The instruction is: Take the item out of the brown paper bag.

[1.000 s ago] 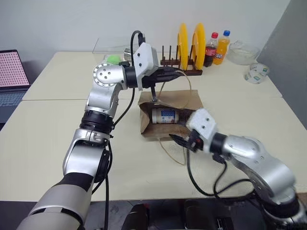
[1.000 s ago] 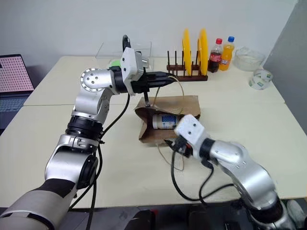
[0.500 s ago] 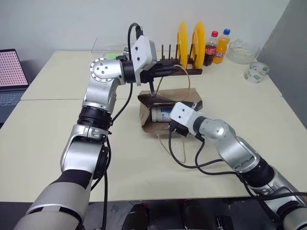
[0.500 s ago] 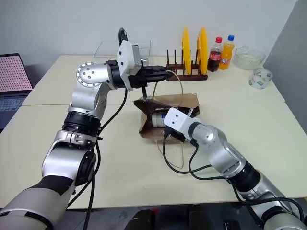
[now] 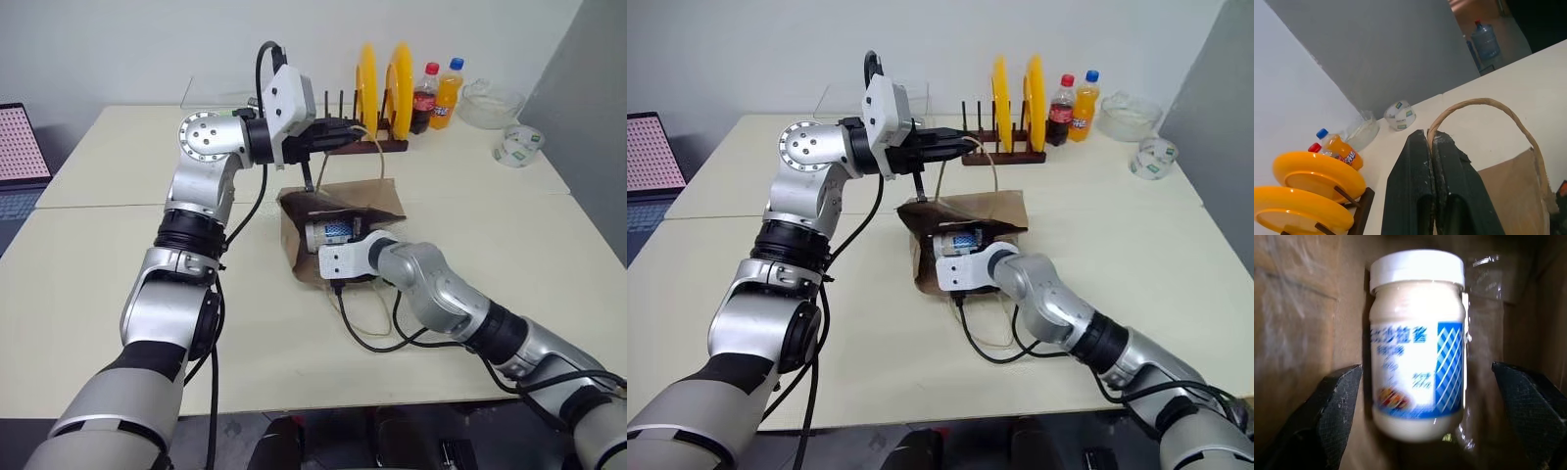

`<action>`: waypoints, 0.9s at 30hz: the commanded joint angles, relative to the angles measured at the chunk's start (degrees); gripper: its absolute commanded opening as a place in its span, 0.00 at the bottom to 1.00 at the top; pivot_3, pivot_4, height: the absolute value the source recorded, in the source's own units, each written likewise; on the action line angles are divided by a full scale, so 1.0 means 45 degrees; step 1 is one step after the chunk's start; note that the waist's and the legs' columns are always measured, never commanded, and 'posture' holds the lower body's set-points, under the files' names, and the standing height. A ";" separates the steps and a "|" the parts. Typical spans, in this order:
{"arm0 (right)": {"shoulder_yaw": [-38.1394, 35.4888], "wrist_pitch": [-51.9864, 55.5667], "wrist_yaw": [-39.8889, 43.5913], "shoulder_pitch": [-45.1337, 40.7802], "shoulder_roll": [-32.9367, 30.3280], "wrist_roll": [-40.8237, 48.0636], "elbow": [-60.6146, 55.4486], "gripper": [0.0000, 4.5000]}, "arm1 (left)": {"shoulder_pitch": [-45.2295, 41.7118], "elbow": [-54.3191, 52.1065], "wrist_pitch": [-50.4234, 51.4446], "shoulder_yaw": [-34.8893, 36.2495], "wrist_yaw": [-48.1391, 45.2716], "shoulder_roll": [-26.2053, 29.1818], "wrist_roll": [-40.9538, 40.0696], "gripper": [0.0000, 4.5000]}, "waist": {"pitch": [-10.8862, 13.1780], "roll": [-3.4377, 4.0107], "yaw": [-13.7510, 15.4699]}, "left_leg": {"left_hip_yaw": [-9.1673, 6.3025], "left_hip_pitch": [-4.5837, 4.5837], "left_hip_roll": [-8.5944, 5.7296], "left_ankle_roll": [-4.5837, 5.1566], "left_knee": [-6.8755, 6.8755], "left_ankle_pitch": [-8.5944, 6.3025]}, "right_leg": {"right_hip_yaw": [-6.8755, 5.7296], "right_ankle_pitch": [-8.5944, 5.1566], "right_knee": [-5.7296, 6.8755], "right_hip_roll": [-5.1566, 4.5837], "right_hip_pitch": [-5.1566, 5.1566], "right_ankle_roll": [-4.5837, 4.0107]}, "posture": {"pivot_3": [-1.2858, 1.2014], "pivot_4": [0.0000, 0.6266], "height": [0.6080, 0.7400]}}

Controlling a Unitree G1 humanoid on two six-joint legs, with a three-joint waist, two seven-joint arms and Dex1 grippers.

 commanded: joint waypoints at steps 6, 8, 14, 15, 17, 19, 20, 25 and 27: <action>-0.0617 -0.1543 0.0411 -0.0561 0.0461 -0.0864 0.2509 0.99 | -0.0533 -0.0024 -0.0401 0.0317 0.0120 0.0102 -0.0066 0.00 | -0.0002 0.0003 -0.0002 | -0.0001 0.0002 -0.0001 -0.0005 0.0003 0.0003 | 0.0000 0.0001 0.0002 -0.0002 0.0003 -0.0001 | 0.52 0.24 1.00; -0.0954 -0.1739 0.0361 -0.0484 0.0578 -0.0797 0.2672 0.95 | -0.0509 0.0012 -0.0550 0.0253 0.0157 0.0156 0.0064 0.00 | -0.0003 0.0004 -0.0002 | -0.0002 0.0004 -0.0001 -0.0006 0.0004 0.0004 | 0.0000 0.0001 0.0006 -0.0002 0.0004 -0.0001 | 0.52 0.24 1.00; -0.1616 -0.1589 0.0865 0.0031 0.0982 -0.0764 0.2379 0.67 | -0.0580 0.0371 -0.0984 0.0227 0.0237 0.0219 0.0340 0.00 | -0.0003 0.0004 -0.0009 | -0.0004 0.0003 -0.0003 -0.0010 0.0005 0.0005 | 0.0000 0.0002 0.0010 -0.0002 0.0002 -0.0001 | 0.52 0.24 1.00; -0.1718 -0.1589 0.0943 0.0075 0.0984 -0.0775 0.2267 0.67 | -0.0601 0.0466 -0.1077 0.0219 0.0273 0.0224 0.0395 0.00 | -0.0003 0.0004 -0.0009 | -0.0009 0.0003 -0.0002 -0.0009 0.0005 0.0005 | -0.0004 0.0002 0.0010 -0.0002 0.0001 -0.0001 | 0.52 0.24 1.00; -0.1939 -0.1627 0.1084 0.0152 0.0979 -0.0755 0.1999 0.67 | -0.0631 0.0616 -0.1233 0.0196 0.0347 0.0240 0.0494 0.00 | -0.0003 0.0004 -0.0008 | -0.0007 0.0002 -0.0004 -0.0010 0.0006 0.0005 | -0.0003 0.0002 0.0009 -0.0003 0.0002 -0.0001 | 0.52 0.24 1.00; -0.2172 -0.1746 0.1174 0.0241 0.0939 -0.0729 0.1680 0.67 | -0.0665 0.0761 -0.1385 0.0169 0.0434 0.0244 0.0615 0.00 | -0.0003 0.0004 -0.0006 | -0.0007 0.0001 -0.0005 -0.0010 0.0006 0.0005 | -0.0003 0.0002 0.0008 -0.0003 0.0003 -0.0001 | 0.52 0.24 1.00; -0.2307 -0.1848 0.1308 0.0306 0.0876 -0.0667 0.1365 0.67 | -0.0701 0.0874 -0.1466 0.0165 0.0510 0.0255 0.0701 0.00 | -0.0003 0.0004 -0.0008 | -0.0007 0.0001 -0.0005 -0.0010 0.0006 0.0005 | -0.0003 0.0002 0.0008 -0.0003 0.0002 -0.0001 | 0.52 0.24 1.00; -0.3036 -0.2174 0.2141 0.0521 0.0614 -0.0219 -0.0524 0.67 | -0.0916 0.1592 -0.1970 0.0107 0.0991 0.0366 0.1241 0.00 | -0.0002 0.0004 -0.0017 | -0.0004 -0.0008 -0.0004 -0.0010 0.0003 0.0005 | -0.0001 0.0002 0.0007 -0.0003 -0.0010 0.0000 | 0.52 0.24 1.00; -0.3243 -0.2169 0.2458 0.0506 0.0577 -0.0026 -0.1071 0.67 | -0.0975 0.1788 -0.2137 0.0085 0.1102 0.0368 0.1395 0.00 | -0.0002 0.0004 -0.0025 | -0.0005 -0.0018 -0.0004 -0.0010 0.0003 0.0005 | -0.0002 0.0002 0.0008 -0.0003 -0.0021 -0.0001 | 0.52 0.24 1.00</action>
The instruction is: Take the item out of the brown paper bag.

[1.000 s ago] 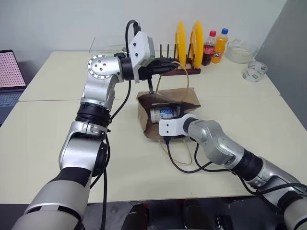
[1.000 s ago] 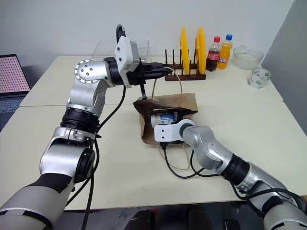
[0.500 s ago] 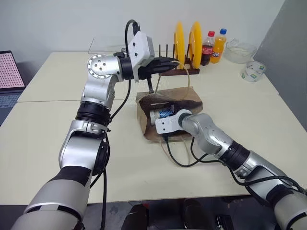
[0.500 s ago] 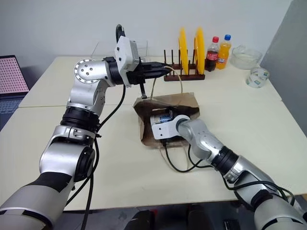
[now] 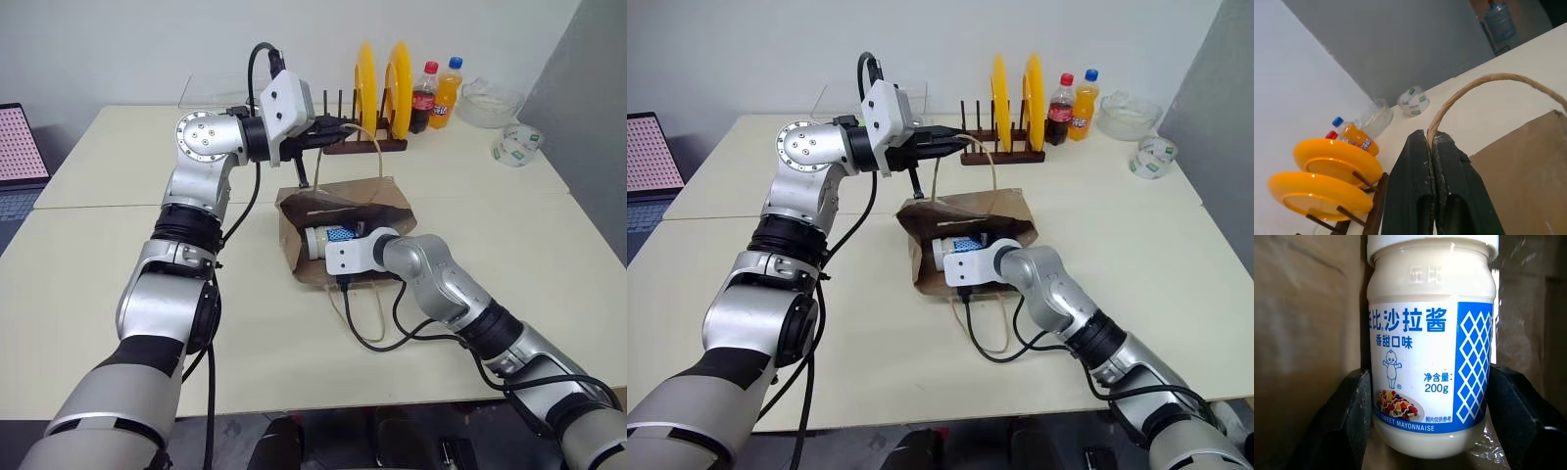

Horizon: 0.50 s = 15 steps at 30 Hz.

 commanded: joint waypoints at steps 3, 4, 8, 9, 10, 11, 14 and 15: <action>-0.1153 -0.0222 0.0774 -0.0186 0.0153 0.0858 -0.2129 0.67 | -0.0562 0.0283 -0.0622 0.0078 0.0394 0.0136 0.0351 0.00 | 0.0000 0.0000 -0.0002 | -0.0001 -0.0011 0.0000 0.0000 0.0001 0.0000 | 0.0000 0.0000 0.0002 0.0000 -0.0012 0.0000 | 0.52 0.24 1.00; -0.1292 -0.0239 0.0909 -0.0150 0.0172 0.1061 -0.2373 0.67 | -0.0568 0.0329 -0.0653 0.0070 0.0418 0.0130 0.0402 0.00 | 0.0000 0.0000 -0.0002 | -0.0001 -0.0011 0.0000 0.0000 0.0001 0.0000 | 0.0000 0.0000 0.0002 0.0000 -0.0011 0.0000 | 0.52 0.24 1.00; -0.2176 -0.0181 0.1195 0.0164 0.0395 0.2415 -0.3218 0.67 | -0.0605 0.0493 -0.0715 0.0060 0.0516 0.0103 0.0561 0.00 | 0.0000 0.0000 -0.0002 | -0.0005 -0.0028 0.0000 0.0000 0.0001 0.0000 | -0.0004 0.0000 0.0001 0.0000 -0.0025 0.0000 | 0.52 0.24 1.00; -0.2443 -0.0259 0.1304 0.0217 0.0353 0.2809 -0.3434 0.67 | -0.0602 0.0506 -0.0714 0.0045 0.0527 0.0104 0.0607 0.00 | 0.0000 0.0000 -0.0001 | -0.0003 -0.0034 -0.0001 0.0000 0.0001 0.0000 | -0.0002 0.0000 0.0002 0.0000 -0.0032 0.0000 | 0.52 0.24 1.00; -0.2835 -0.0101 0.1354 0.0318 0.0478 0.3343 -0.3687 0.67 | -0.0594 0.0509 -0.0701 0.0031 0.0540 0.0105 0.0645 0.00 | 0.0000 0.0000 -0.0002 | -0.0002 -0.0039 0.0000 0.0000 0.0002 0.0000 | -0.0001 0.0000 0.0004 0.0000 -0.0039 0.0000 | 0.52 0.24 1.00; -0.3132 -0.0187 0.1408 0.0363 0.0406 0.3709 -0.3876 0.67 | -0.0587 0.0511 -0.0702 0.0015 0.0562 0.0109 0.0690 0.00 | 0.0000 0.0000 -0.0002 | -0.0006 -0.0047 -0.0001 -0.0001 0.0003 0.0000 | -0.0004 0.0000 0.0004 -0.0001 -0.0042 0.0000 | 0.52 0.24 1.00; -0.4319 -0.0432 0.1523 0.0518 0.0408 0.5323 -0.4359 0.67 | -0.0620 0.0629 -0.0725 -0.0053 0.0708 0.0080 0.0864 0.00 | 0.0000 0.0000 0.0005 | -0.0005 -0.0055 -0.0003 -0.0001 0.0006 0.0000 | -0.0005 0.0001 0.0004 -0.0004 -0.0047 -0.0001 | 0.52 0.24 1.00; -0.4612 -0.0335 0.1499 0.0525 0.0519 0.5806 -0.4518 0.67 | -0.0633 0.0660 -0.0720 -0.0069 0.0753 0.0072 0.0913 0.00 | 0.0000 -0.0001 0.0007 | -0.0003 -0.0055 -0.0005 -0.0001 0.0006 0.0001 | -0.0004 0.0001 0.0005 -0.0007 -0.0048 -0.0001 | 0.52 0.24 1.00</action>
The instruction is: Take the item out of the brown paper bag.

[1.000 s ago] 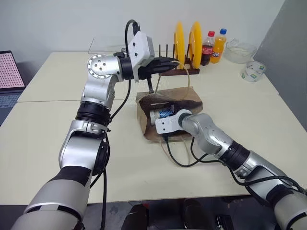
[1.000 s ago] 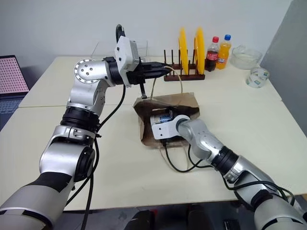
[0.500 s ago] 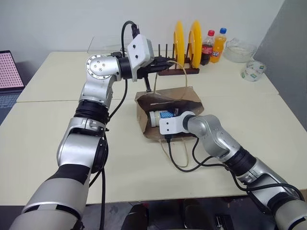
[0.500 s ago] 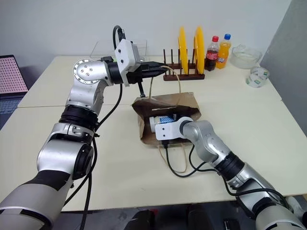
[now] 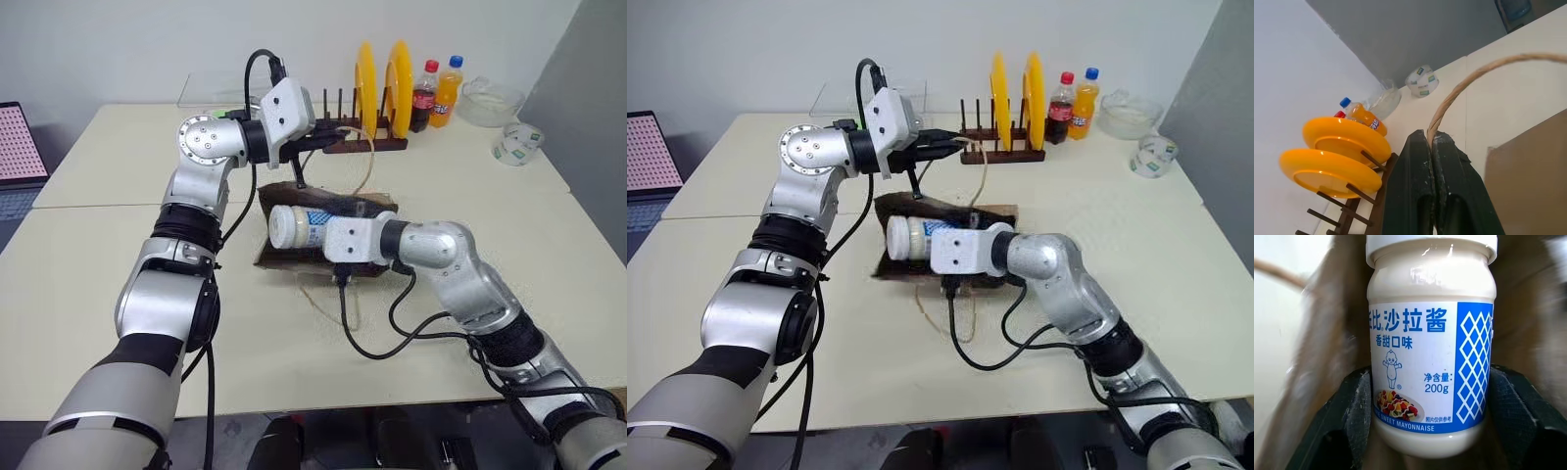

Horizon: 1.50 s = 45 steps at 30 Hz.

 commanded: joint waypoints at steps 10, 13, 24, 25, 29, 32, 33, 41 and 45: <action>-0.3374 0.2427 0.0073 -0.0286 0.0290 0.5244 -0.2898 0.67 | -0.0787 0.0457 -0.0416 -0.0125 0.0660 -0.0053 0.0523 0.00 | 0.0000 0.0000 0.0006 | 0.0002 -0.0001 -0.0001 0.0001 -0.0001 0.0000 | 0.0003 0.0000 0.0018 0.0000 -0.0009 0.0000 | 0.52 0.24 1.00; -0.4470 0.3674 -0.0562 -0.0617 0.0613 0.6719 -0.3290 0.67 | -0.0845 0.0630 -0.0512 -0.0173 0.0774 -0.0071 0.0617 0.00 | 0.0000 0.0000 0.0010 | 0.0004 -0.0002 -0.0002 0.0001 -0.0001 -0.0001 | 0.0004 0.0000 0.0021 -0.0001 -0.0010 0.0000 | 0.52 0.24 1.00; -0.8685 0.4182 -0.3750 -0.1529 -0.0139 0.8444 -0.1642 0.67 | -0.0951 0.0834 -0.0604 -0.0218 0.0853 -0.0108 0.0718 0.00 | 0.0000 0.0000 0.0016 | 0.0029 -0.0034 -0.0015 -0.0008 0.0005 0.0012 | 0.0027 0.0000 0.0166 -0.0016 -0.0120 -0.0001 | 0.52 0.24 1.00; -0.8730 0.3906 -0.3809 -0.1377 -0.0556 0.8205 -0.1394 0.67 | -0.0950 0.0836 -0.0604 -0.0220 0.0856 -0.0106 0.0719 0.00 | 0.0000 0.0000 0.0024 | 0.0033 -0.0035 -0.0018 -0.0006 0.0008 0.0013 | 0.0029 0.0000 0.0167 -0.0017 -0.0120 -0.0001 | 0.52 0.24 1.00; -0.7774 0.1442 -0.3047 0.1032 -0.4283 0.5244 0.0333 0.67 | -0.0937 0.0821 -0.0625 -0.0227 0.0842 -0.0083 0.0717 0.00 | 0.0004 -0.0009 0.0079 | 0.0046 -0.0037 -0.0030 0.0022 0.0005 0.0005 | 0.0028 -0.0002 0.0160 -0.0028 -0.0117 0.0002 | 0.52 0.24 1.00; -0.7032 -0.0118 -0.2393 0.2804 -0.6081 0.4014 0.1110 0.67 | -0.0897 0.0786 -0.0625 -0.0238 0.0809 -0.0064 0.0676 0.00 | 0.0006 0.0003 0.0006 | 0.0090 -0.0032 -0.0028 0.0047 0.0003 -0.0003 | 0.0059 -0.0002 0.0166 -0.0033 -0.0121 0.0002 | 0.52 0.24 1.00; -0.6753 -0.0467 -0.2125 0.3466 -0.6677 0.3521 0.1393 0.67 | -0.0866 0.0753 -0.0626 -0.0240 0.0780 -0.0054 0.0657 0.00 | 0.0010 0.0013 -0.0013 | 0.0094 -0.0032 -0.0024 0.0054 0.0001 0.0002 | 0.0059 -0.0002 0.0169 -0.0032 -0.0123 0.0002 | 0.52 0.24 1.00; -0.4824 -0.1748 -0.1191 0.5183 -0.7838 0.2079 0.3200 0.67 | -0.0782 0.0648 -0.0643 -0.0263 0.0647 -0.0053 0.0605 0.00 | 0.0007 0.0017 -0.0154 | 0.0166 -0.0009 -0.0007 0.0086 0.0010 0.0018 | 0.0110 -0.0002 0.0197 -0.0029 -0.0127 0.0003 | 0.52 0.24 1.00; -0.4380 -0.1983 -0.1005 0.5083 -0.7841 0.1727 0.3872 0.67 | -0.0773 0.0627 -0.0639 -0.0263 0.0613 -0.0049 0.0620 0.00 | 0.0008 0.0016 -0.0070 | 0.0161 -0.0016 -0.0009 0.0082 0.0012 0.0021 | 0.0103 -0.0002 0.0186 -0.0031 -0.0124 0.0002 | 0.52 0.24 1.00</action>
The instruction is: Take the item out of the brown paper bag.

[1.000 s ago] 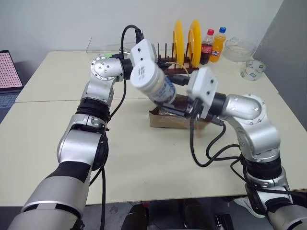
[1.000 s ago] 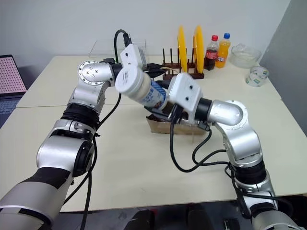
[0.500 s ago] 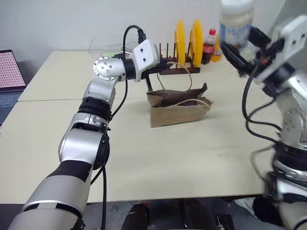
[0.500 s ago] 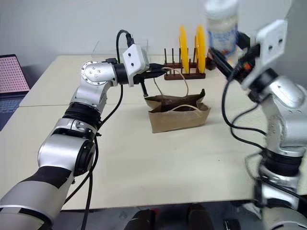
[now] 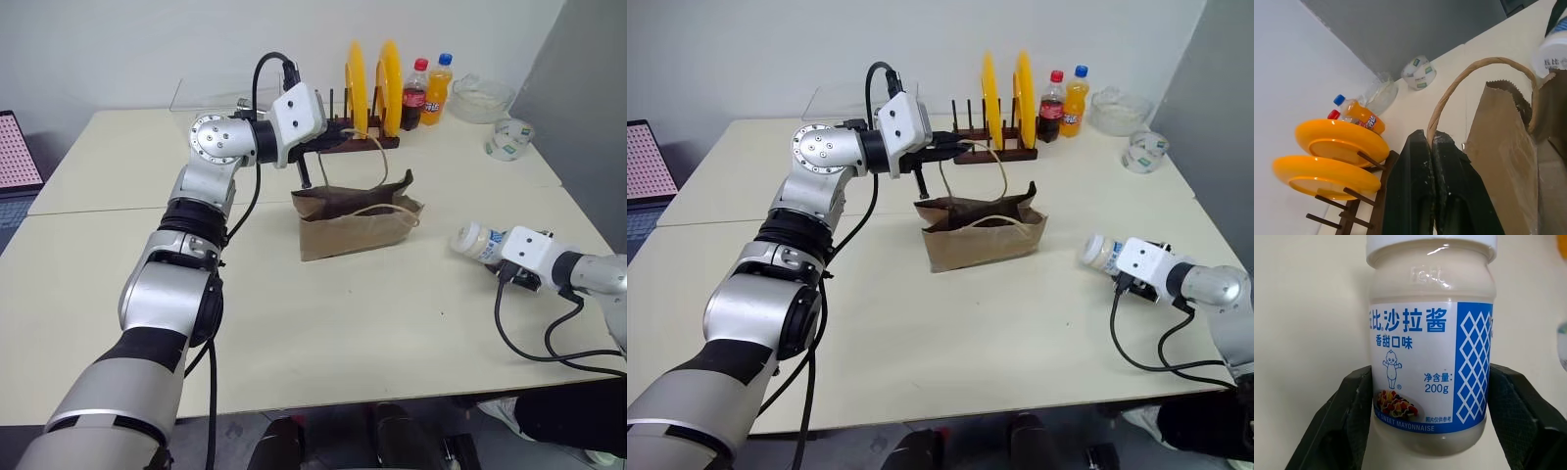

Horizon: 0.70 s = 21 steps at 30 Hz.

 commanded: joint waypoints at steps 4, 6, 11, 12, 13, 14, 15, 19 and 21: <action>-0.0047 -0.0408 0.0154 -0.0334 -0.0332 -0.0444 0.0522 0.89 | -0.0196 -0.0433 -0.0111 0.0152 -0.0011 0.0162 -0.0125 0.00 | 0.0001 -0.0002 0.0094 | -0.0001 -0.0002 -0.0001 -0.0036 0.0007 0.0020 | -0.0005 0.0000 -0.0008 -0.0004 0.0008 0.0000 | 0.52 0.24 1.00; -0.0117 -0.0548 0.0136 -0.0300 -0.0328 -0.0478 0.0593 0.99 | -0.0192 -0.0439 -0.0104 0.0151 -0.0020 0.0158 -0.0127 0.00 | 0.0001 -0.0002 0.0105 | -0.0004 -0.0002 -0.0002 -0.0037 0.0007 0.0021 | -0.0008 0.0000 -0.0006 -0.0005 0.0010 0.0000 | 0.52 0.24 1.00; -0.1989 0.0563 0.0689 0.0625 -0.0687 0.0796 -0.0877 0.99 | -0.0184 -0.0484 -0.0071 0.0152 -0.0168 0.0143 -0.0186 0.00 | 0.0001 -0.0002 0.0126 | -0.0008 -0.0006 -0.0002 -0.0039 0.0006 0.0021 | -0.0011 0.0000 -0.0007 -0.0005 0.0010 0.0000 | 0.52 0.24 1.00; -0.2473 0.0858 0.0780 0.0931 -0.0778 0.1049 -0.1298 0.99 | -0.0154 -0.0523 -0.0064 0.0157 -0.0188 0.0147 -0.0201 0.00 | 0.0001 -0.0002 0.0143 | -0.0010 -0.0009 -0.0003 -0.0038 0.0005 0.0021 | -0.0012 0.0000 -0.0007 -0.0006 0.0010 0.0000 | 0.52 0.24 1.00; -0.3473 0.1550 0.1013 0.1565 -0.0724 0.1636 -0.2217 0.99 | -0.0128 -0.0542 -0.0052 0.0161 -0.0190 0.0149 -0.0207 0.00 | 0.0001 -0.0003 0.0152 | -0.0011 -0.0011 -0.0004 -0.0038 0.0006 0.0021 | -0.0012 0.0000 -0.0007 -0.0008 0.0010 0.0000 | 0.52 0.24 1.00; -0.4161 0.2079 0.1157 0.2037 -0.0668 0.2060 -0.2916 0.99 | -0.0097 -0.0564 -0.0051 0.0167 -0.0198 0.0160 -0.0218 0.00 | 0.0001 -0.0002 0.0176 | -0.0012 -0.0011 -0.0003 -0.0036 0.0006 0.0020 | -0.0013 0.0000 -0.0007 -0.0008 0.0010 0.0000 | 0.52 0.24 1.00; -0.4803 0.2555 0.1328 0.2514 -0.0543 0.2518 -0.3675 0.99 | -0.0074 -0.0570 -0.0051 0.0167 -0.0192 0.0170 -0.0213 0.00 | 0.0001 -0.0005 0.0194 | -0.0016 -0.0016 -0.0003 -0.0035 0.0005 0.0019 | -0.0016 0.0000 -0.0009 -0.0008 0.0011 0.0000 | 0.52 0.24 1.00; -0.6820 0.4584 0.0905 0.4657 0.1750 0.5546 -0.8793 0.99 | -0.0079 -0.0373 0.0119 0.0154 -0.0206 0.0225 -0.0170 0.00 | -0.0001 -0.0015 0.0203 | -0.0039 -0.0008 0.0011 0.0006 0.0001 -0.0004 | -0.0040 0.0000 -0.0007 0.0005 0.0024 0.0000 | 0.52 0.24 1.00; -0.6156 0.5089 -0.0240 0.4680 0.2916 0.6031 -1.0503 0.99 | -0.0110 -0.0171 0.0256 0.0121 -0.0294 0.0316 -0.0110 0.00 | -0.0002 -0.0011 0.0127 | -0.0043 -0.0008 0.0014 0.0006 0.0003 -0.0004 | -0.0040 0.0000 0.0002 0.0012 0.0025 0.0000 | 0.52 0.24 1.00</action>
